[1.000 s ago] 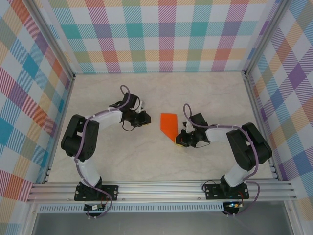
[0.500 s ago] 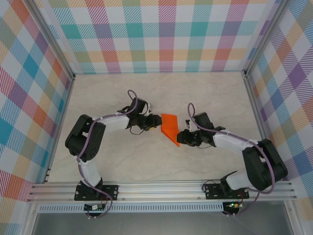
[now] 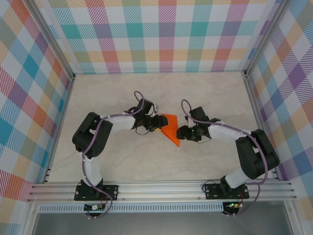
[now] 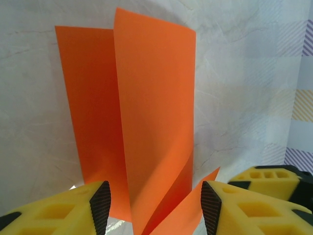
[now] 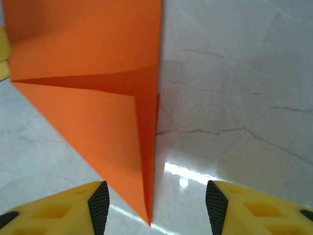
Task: Fold a paper plane with a square sheet of paper (fold left side to right side)
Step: Fourth fold the wing at the center of the table.
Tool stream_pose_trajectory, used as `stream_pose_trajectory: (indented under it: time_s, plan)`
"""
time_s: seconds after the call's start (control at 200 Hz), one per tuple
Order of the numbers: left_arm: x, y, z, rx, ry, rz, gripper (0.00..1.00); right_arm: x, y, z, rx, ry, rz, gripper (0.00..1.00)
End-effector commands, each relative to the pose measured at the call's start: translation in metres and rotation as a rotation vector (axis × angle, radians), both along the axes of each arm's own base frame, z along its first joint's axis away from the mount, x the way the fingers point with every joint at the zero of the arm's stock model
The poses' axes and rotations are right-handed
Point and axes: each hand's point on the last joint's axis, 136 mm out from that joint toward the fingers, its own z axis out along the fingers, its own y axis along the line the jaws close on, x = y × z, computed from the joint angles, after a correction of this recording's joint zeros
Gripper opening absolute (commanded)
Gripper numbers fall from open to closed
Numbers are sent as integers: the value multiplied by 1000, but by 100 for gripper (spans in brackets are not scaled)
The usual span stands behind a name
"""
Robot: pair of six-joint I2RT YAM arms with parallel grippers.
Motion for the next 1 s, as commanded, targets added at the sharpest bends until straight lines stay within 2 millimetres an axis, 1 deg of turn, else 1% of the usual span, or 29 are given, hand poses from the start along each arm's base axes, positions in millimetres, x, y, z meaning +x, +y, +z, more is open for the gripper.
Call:
stream_pose_trajectory:
  time_s: [0.0, 0.105, 0.165, 0.22, 0.285, 0.34, 0.43, 0.49, 0.565, 0.695, 0.82, 0.995]
  plan:
    - [7, -12, 3, -30, -14, 2, 53, 20, 9, 1, -14, -44, 22, 55]
    - [6, -20, 6, -39, -15, -12, 48, 23, 4, -10, -63, -42, 24, 54]
    - [6, -23, 9, -42, -18, -14, 44, 25, 1, -10, -79, -56, 28, 52]
    - [6, -25, 11, -45, -19, -11, 42, 26, 0, -3, -75, -91, 27, 53]
    - [6, -26, 16, -48, -24, -5, 41, 27, -1, 14, -50, -162, 17, 55]
    - [6, -26, 18, -44, -23, 4, 41, 26, -5, 28, -45, -216, 11, 59]
    - [7, -27, 24, -48, -28, 11, 39, 18, -9, 41, -57, -279, 16, 62]
    - [7, -27, 27, -52, -28, 17, 40, 11, -6, 46, -60, -307, 33, 62]
    - [8, -28, 30, -59, -29, 27, 40, 2, 2, 48, -70, -341, 61, 62]
    - [10, -28, 34, -61, -25, 43, 40, -11, 20, 42, -117, -400, 109, 62]
    - [13, -31, 36, -72, -13, 56, 40, -12, 35, 34, -176, -455, 146, 62]
    - [18, -35, 40, -81, 0, 74, 40, -5, 52, 25, -285, -542, 211, 60]
